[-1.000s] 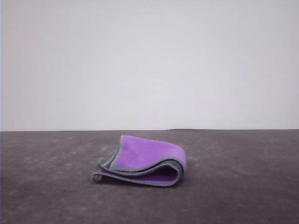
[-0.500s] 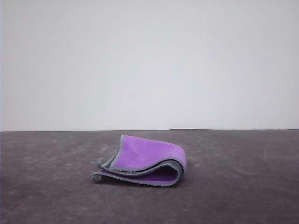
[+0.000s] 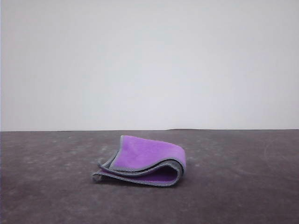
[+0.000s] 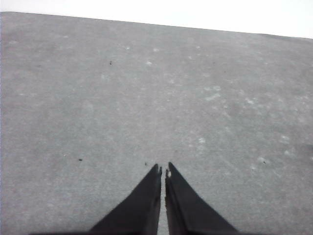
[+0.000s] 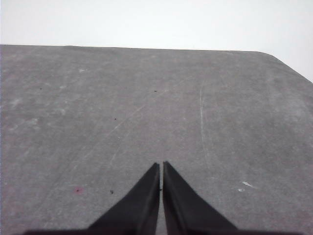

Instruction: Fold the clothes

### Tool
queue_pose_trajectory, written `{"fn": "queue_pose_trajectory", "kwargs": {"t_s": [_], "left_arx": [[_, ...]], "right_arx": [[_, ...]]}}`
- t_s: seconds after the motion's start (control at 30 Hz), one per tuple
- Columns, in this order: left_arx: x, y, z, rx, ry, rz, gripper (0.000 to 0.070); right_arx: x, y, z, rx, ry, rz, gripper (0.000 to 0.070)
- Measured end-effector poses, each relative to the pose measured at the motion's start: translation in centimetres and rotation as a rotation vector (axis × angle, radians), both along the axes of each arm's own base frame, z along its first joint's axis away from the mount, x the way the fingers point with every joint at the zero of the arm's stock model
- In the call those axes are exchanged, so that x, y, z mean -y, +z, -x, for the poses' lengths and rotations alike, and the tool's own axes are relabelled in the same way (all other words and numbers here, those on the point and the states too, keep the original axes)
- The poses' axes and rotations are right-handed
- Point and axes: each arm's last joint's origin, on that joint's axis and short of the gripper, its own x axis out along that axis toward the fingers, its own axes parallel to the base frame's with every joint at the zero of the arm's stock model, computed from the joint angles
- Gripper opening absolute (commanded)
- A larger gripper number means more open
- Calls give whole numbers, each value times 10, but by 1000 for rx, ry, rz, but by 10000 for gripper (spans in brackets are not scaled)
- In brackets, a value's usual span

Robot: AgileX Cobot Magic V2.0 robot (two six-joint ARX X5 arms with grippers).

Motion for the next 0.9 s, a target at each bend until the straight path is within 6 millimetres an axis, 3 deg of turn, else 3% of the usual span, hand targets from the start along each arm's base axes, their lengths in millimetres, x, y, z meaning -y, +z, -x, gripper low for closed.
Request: {"fn": "queue_pose_trajectory", "kwargs": {"t_s": [0.9], "left_arx": [[0,0,0,0,0,0,0]], "right_arx": [[0,0,0,0,0,0,6]]}}
